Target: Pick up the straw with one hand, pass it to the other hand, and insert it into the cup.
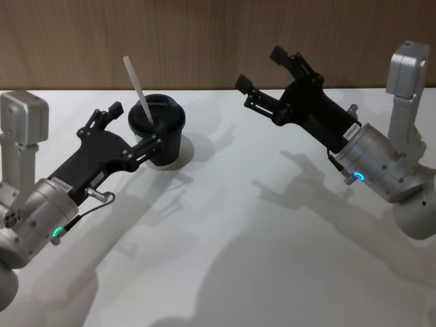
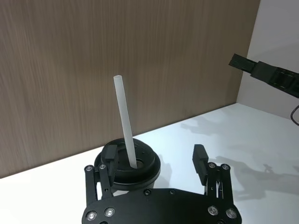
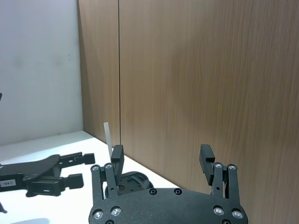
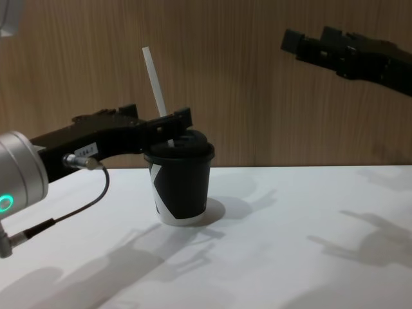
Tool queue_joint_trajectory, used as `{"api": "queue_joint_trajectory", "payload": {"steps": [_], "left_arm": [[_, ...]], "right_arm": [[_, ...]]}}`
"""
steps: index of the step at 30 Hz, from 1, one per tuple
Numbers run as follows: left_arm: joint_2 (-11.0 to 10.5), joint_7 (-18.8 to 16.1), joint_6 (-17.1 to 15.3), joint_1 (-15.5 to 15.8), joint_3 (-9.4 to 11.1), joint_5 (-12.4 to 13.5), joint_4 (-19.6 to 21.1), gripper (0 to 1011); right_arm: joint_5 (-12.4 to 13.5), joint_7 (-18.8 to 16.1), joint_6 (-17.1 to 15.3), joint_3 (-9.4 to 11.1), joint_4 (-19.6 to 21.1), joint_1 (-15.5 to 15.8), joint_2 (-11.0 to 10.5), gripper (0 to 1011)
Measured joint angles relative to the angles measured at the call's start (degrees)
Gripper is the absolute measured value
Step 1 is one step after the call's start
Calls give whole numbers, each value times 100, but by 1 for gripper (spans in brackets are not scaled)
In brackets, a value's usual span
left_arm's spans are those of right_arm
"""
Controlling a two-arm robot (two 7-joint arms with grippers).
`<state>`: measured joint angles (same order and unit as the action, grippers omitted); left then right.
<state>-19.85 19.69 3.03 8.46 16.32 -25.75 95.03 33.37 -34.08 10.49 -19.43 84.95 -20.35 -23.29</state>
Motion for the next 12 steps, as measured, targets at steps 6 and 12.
{"api": "queue_joint_trajectory", "payload": {"steps": [6,12], "left_arm": [[-34,3,105,-143,-54,32,112,1000],[-57,3,170,-231,-87,50,183,1000]], "right_arm": [[0,0,0,0,0,0,0,1001],[0,0,0,0,0,0,0,1001]]}}
